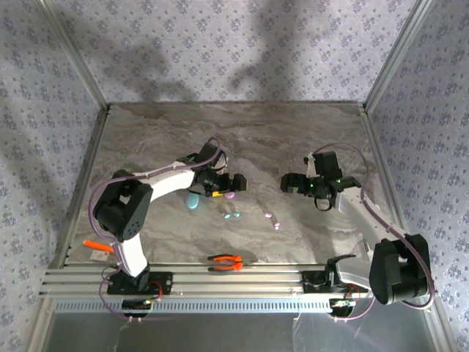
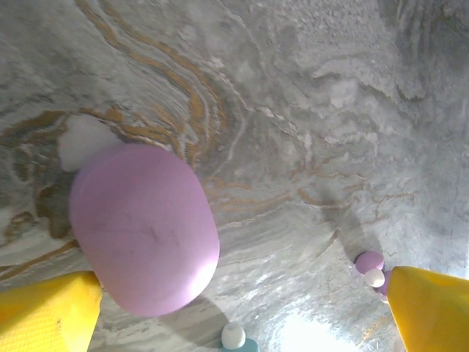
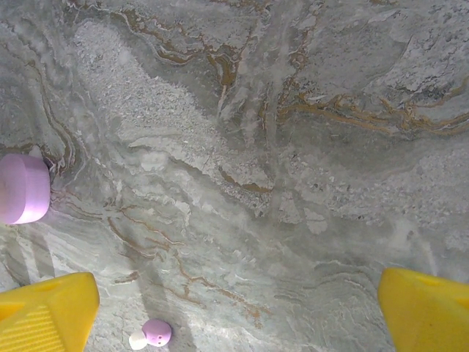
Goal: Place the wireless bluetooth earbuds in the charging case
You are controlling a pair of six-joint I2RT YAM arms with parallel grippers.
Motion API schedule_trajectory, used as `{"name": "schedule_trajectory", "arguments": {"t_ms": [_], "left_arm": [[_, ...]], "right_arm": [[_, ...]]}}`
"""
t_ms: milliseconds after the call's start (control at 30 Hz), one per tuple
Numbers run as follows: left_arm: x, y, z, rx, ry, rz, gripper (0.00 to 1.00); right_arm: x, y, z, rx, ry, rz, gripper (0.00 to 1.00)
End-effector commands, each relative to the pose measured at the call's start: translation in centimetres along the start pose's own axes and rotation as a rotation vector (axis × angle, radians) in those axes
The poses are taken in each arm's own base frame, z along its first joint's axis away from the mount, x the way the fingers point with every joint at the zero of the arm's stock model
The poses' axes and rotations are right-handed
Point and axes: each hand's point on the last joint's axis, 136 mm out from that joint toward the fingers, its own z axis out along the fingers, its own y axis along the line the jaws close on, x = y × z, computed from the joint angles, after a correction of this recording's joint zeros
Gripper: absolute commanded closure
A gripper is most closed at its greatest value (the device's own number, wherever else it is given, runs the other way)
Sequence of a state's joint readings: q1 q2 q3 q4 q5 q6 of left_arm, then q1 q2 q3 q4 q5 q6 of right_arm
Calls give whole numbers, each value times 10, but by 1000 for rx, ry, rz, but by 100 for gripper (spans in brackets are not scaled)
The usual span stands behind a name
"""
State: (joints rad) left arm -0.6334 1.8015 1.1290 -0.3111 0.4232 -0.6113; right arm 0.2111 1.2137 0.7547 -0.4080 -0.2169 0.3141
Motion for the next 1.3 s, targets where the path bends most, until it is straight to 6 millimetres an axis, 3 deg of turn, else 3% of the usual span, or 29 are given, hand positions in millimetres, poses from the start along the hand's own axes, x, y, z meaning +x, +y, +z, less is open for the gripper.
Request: {"name": "schedule_trajectory", "arguments": {"t_ms": [0,400,600,800,900,1033,1267], "left_arm": [[2,-15,-1,20,20,13,0],[10,-48,10,62,31,50,0],[6,-69,-22,96,1,100,0],[-20,-36,-51,-8,-29,104,0],[-39,-20,-51,3,-30,66,0],[-52,-12,-42,13,-13,32,0],[-28,-16,-34,32,-1,-35,0]], "right_arm": [[-1,-3,-7,19,-8,-2,0],[-2,-11,-14,46,-24,14,0],[-2,-14,-16,49,-32,32,0],[-3,-14,-13,41,-27,38,0],[-3,-14,-12,39,-27,38,0],[-2,-14,-11,38,-22,36,0],[-2,-11,-6,21,0,34,1]]}}
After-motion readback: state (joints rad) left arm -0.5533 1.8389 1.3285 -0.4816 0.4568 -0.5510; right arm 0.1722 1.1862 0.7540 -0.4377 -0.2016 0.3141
